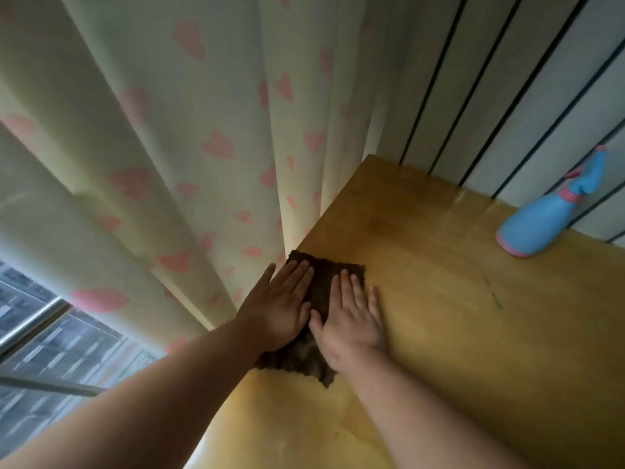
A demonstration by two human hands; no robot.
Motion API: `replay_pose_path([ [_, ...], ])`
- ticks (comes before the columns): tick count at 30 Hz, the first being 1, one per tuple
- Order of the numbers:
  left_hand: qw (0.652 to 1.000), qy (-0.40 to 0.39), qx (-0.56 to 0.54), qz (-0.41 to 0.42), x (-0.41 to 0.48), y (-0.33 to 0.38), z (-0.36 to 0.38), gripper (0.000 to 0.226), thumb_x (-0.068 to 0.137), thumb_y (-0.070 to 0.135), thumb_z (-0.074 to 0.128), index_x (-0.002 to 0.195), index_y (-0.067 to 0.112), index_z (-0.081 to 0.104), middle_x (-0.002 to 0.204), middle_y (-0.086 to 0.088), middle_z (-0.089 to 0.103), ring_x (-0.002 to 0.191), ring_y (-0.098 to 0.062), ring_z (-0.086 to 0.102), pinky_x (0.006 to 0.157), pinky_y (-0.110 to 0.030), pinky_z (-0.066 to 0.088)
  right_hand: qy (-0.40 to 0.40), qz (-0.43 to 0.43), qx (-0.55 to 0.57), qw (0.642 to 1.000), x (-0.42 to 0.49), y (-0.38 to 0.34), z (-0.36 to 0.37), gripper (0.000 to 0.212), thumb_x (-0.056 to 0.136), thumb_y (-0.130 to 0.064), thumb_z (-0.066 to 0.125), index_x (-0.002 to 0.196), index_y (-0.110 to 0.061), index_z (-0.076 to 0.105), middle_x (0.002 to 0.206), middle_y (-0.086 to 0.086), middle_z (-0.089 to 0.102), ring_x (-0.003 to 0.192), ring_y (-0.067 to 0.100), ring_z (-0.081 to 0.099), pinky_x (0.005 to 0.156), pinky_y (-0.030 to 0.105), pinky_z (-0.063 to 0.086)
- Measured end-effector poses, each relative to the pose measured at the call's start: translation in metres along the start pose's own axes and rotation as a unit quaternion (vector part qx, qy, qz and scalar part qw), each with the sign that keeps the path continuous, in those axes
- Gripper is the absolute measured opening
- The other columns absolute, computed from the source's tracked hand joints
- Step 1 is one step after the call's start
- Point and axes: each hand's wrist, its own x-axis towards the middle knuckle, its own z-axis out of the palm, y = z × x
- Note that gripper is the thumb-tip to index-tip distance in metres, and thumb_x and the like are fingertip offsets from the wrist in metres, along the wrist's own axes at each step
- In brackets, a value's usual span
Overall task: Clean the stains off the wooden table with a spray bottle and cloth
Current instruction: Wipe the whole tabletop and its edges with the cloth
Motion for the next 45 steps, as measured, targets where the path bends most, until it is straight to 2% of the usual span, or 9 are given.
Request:
replay_pose_path([
  [2, 1.0, 0.018, 0.001, 0.006, 0.014, 0.001, 0.003, 0.062, 0.099, 0.043, 0.023, 0.148, 0.009, 0.04, 0.153, -0.011, 0.041, 0.143, -0.027, 0.036, 0.116, -0.047, 0.014, -0.009, 0.004, -0.006, 1.0, 0.013, 0.009, -0.004, 0.08, 0.094, -0.061, 0.01, 0.152, -0.01, -0.013, 0.16, 0.006, -0.017, 0.147, 0.019, -0.018, 0.118, 0.045, -0.012],
  [9, 1.0, 0.021, -0.002, 0.013, 0.008, -0.003, 0.016, 0.061, 0.101, 0.045, 0.022, 0.149, 0.011, 0.04, 0.153, -0.008, 0.041, 0.144, -0.024, 0.033, 0.118, -0.048, 0.017, -0.005, 0.027, 0.029, 0.999, 0.005, -0.002, 0.003, 0.076, 0.096, -0.056, 0.011, 0.151, -0.009, -0.013, 0.161, 0.008, -0.015, 0.147, 0.021, -0.019, 0.119, 0.045, -0.01],
  [16, 0.999, -0.011, -0.031, -0.003, -0.038, -0.007, 0.016, 0.078, 0.085, 0.059, -0.009, 0.155, 0.024, -0.009, 0.154, 0.009, -0.019, 0.146, -0.01, -0.021, 0.115, -0.032, -0.022, -0.005, 0.014, 0.053, 0.998, -0.029, -0.031, 0.013, 0.075, 0.096, -0.053, 0.018, 0.152, -0.007, -0.002, 0.162, 0.009, -0.007, 0.148, 0.023, -0.011, 0.117, 0.046, -0.009],
  [19, 1.0, -0.012, 0.008, -0.018, -0.064, -0.014, 0.018, 0.068, 0.099, 0.053, 0.007, 0.156, 0.018, 0.019, 0.161, 0.0, 0.022, 0.148, -0.016, 0.014, 0.117, -0.032, -0.011, 0.029, 0.018, 0.091, 0.995, -0.048, -0.046, 0.019, 0.074, 0.084, -0.051, 0.037, 0.137, -0.001, 0.05, 0.148, 0.015, 0.043, 0.138, 0.029, 0.038, 0.111, 0.048, 0.018],
  [21, 0.999, -0.033, 0.002, -0.039, -0.078, -0.015, 0.019, 0.062, 0.102, 0.05, 0.017, 0.15, 0.017, 0.037, 0.15, -0.001, 0.046, 0.14, -0.016, 0.037, 0.117, -0.033, 0.002, 0.043, 0.01, 0.1, 0.994, -0.058, -0.053, 0.025, 0.073, 0.079, -0.051, 0.04, 0.129, -0.001, 0.058, 0.14, 0.014, 0.052, 0.132, 0.029, 0.047, 0.107, 0.051, 0.024],
  [35, 0.998, 0.01, 0.042, -0.045, -0.143, -0.013, 0.033, 0.059, 0.101, 0.047, 0.024, 0.146, 0.016, 0.045, 0.147, -0.003, 0.05, 0.135, -0.019, 0.046, 0.115, -0.035, 0.005, 0.034, -0.014, 0.071, 0.997, -0.104, -0.083, 0.049, 0.076, 0.084, -0.053, 0.025, 0.143, -0.007, 0.038, 0.153, 0.011, 0.034, 0.143, 0.026, 0.028, 0.114, 0.052, 0.009],
  [40, 0.997, 0.009, 0.029, -0.064, -0.169, -0.012, 0.04, 0.068, 0.1, 0.053, 0.002, 0.155, 0.019, 0.022, 0.159, -0.002, 0.025, 0.148, -0.021, 0.019, 0.117, -0.037, -0.002, 0.028, -0.064, 0.042, 0.997, -0.121, -0.09, 0.05, 0.073, 0.092, -0.053, 0.017, 0.148, -0.01, -0.004, 0.157, 0.006, -0.011, 0.149, 0.025, -0.007, 0.115, 0.049, -0.01],
  [42, 0.997, 0.015, 0.022, -0.071, -0.18, -0.011, 0.042, 0.069, 0.097, 0.055, -0.004, 0.156, 0.022, 0.01, 0.162, 0.0, 0.012, 0.15, -0.021, 0.007, 0.117, -0.038, -0.004, 0.026, -0.046, 0.059, 0.997, -0.131, -0.096, 0.046, 0.075, 0.087, -0.05, 0.026, 0.147, -0.005, 0.028, 0.157, 0.013, 0.021, 0.146, 0.028, 0.021, 0.115, 0.049, 0.007],
  [45, 0.997, 0.003, 0.036, -0.071, -0.202, -0.009, 0.045, 0.062, 0.102, 0.048, 0.011, 0.152, 0.017, 0.03, 0.155, -0.003, 0.037, 0.143, -0.023, 0.033, 0.113, -0.041, 0.014, 0.043, -0.061, 0.091, 0.993, -0.147, -0.106, 0.055, 0.074, 0.079, -0.049, 0.035, 0.132, -0.001, 0.056, 0.142, 0.014, 0.049, 0.135, 0.029, 0.043, 0.111, 0.048, 0.022],
])
